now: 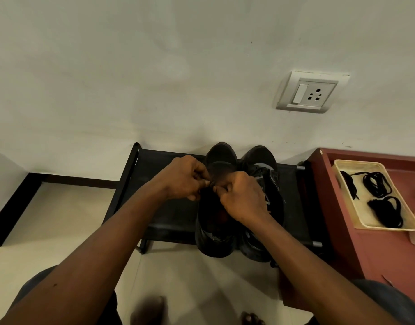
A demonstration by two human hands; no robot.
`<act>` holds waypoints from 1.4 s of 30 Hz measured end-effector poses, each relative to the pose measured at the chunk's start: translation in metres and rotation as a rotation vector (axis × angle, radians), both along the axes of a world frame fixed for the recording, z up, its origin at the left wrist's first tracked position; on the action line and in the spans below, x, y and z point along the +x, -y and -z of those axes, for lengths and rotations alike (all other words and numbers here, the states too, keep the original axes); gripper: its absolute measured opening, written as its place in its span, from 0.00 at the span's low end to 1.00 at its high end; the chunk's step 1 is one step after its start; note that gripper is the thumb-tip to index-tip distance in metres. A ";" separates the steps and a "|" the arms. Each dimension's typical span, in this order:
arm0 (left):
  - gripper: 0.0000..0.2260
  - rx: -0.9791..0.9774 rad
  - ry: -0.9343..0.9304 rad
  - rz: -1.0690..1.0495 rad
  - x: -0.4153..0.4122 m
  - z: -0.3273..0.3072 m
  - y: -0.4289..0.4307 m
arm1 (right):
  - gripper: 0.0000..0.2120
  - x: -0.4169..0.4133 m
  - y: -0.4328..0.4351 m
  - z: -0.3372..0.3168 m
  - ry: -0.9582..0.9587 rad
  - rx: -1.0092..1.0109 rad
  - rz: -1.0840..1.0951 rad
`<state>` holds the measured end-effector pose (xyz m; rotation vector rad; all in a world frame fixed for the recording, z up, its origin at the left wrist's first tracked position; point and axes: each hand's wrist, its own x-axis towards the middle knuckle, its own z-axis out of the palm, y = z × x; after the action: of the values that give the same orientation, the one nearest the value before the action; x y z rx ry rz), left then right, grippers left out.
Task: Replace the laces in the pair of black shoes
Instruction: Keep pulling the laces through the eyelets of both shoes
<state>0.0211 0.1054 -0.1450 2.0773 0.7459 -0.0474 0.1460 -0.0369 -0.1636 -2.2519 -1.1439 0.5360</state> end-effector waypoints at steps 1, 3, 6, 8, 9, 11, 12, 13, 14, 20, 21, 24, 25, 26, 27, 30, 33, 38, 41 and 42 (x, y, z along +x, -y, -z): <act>0.03 0.020 0.005 -0.004 0.000 0.000 0.001 | 0.03 0.000 0.001 -0.001 0.006 0.001 -0.009; 0.03 0.063 -0.001 0.015 0.001 0.000 0.002 | 0.03 0.001 0.001 -0.003 0.018 -0.006 -0.031; 0.03 0.191 -0.044 0.077 0.003 -0.001 0.002 | 0.04 0.005 0.001 -0.010 0.030 -0.053 -0.083; 0.03 0.223 -0.058 0.084 0.004 -0.002 0.002 | 0.04 0.010 0.001 -0.014 0.045 -0.079 -0.103; 0.03 0.220 -0.059 0.084 0.004 -0.002 0.002 | 0.03 0.011 0.001 -0.015 0.060 -0.087 -0.109; 0.03 0.198 -0.062 0.079 0.003 -0.002 0.001 | 0.03 0.012 0.001 -0.017 0.086 -0.095 -0.126; 0.04 0.189 -0.057 0.072 0.002 -0.001 0.000 | 0.03 0.012 0.001 -0.017 0.094 -0.096 -0.133; 0.04 0.186 -0.049 0.059 0.002 -0.001 -0.001 | 0.03 0.011 0.001 -0.018 0.097 -0.096 -0.138; 0.04 0.190 -0.037 0.038 0.001 0.000 -0.002 | 0.04 0.011 0.001 -0.018 0.095 -0.099 -0.141; 0.05 0.237 0.151 -0.259 -0.004 0.003 -0.018 | 0.02 0.013 0.003 -0.020 0.102 -0.117 -0.179; 0.05 0.225 0.211 -0.345 -0.004 0.003 -0.019 | 0.01 0.013 0.003 -0.020 0.112 -0.115 -0.181; 0.06 0.080 0.455 -0.620 -0.002 -0.001 -0.022 | 0.02 0.014 0.004 -0.019 0.135 -0.113 -0.182; 0.06 0.018 0.535 -0.711 -0.001 -0.004 -0.025 | 0.03 0.015 0.004 -0.019 0.138 -0.113 -0.180; 0.06 -0.051 0.612 -0.795 -0.001 -0.007 -0.028 | 0.04 0.015 0.004 -0.019 0.139 -0.111 -0.177; 0.07 -0.138 0.690 -0.871 -0.002 -0.011 -0.031 | 0.04 0.015 0.004 -0.019 0.139 -0.107 -0.175; 0.07 -0.534 0.918 -1.049 -0.005 -0.022 -0.039 | 0.04 0.016 0.004 -0.019 0.141 -0.093 -0.173; 0.07 -0.775 0.914 -1.039 -0.009 -0.025 -0.039 | 0.03 0.016 0.004 -0.019 0.137 -0.081 -0.168; 0.04 -0.128 0.304 -0.530 0.001 -0.015 -0.021 | 0.05 0.018 0.004 -0.020 0.168 -0.053 -0.139; 0.02 0.100 0.014 -0.108 0.004 -0.008 -0.007 | 0.10 0.018 0.005 -0.019 0.199 -0.049 -0.111; 0.04 0.142 -0.070 -0.012 0.003 -0.006 -0.004 | 0.12 0.019 0.006 -0.019 0.200 -0.050 -0.105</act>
<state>0.0243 0.1089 -0.1385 2.2157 0.8251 -0.0617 0.1646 -0.0426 -0.1445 -2.3401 -1.3675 0.3897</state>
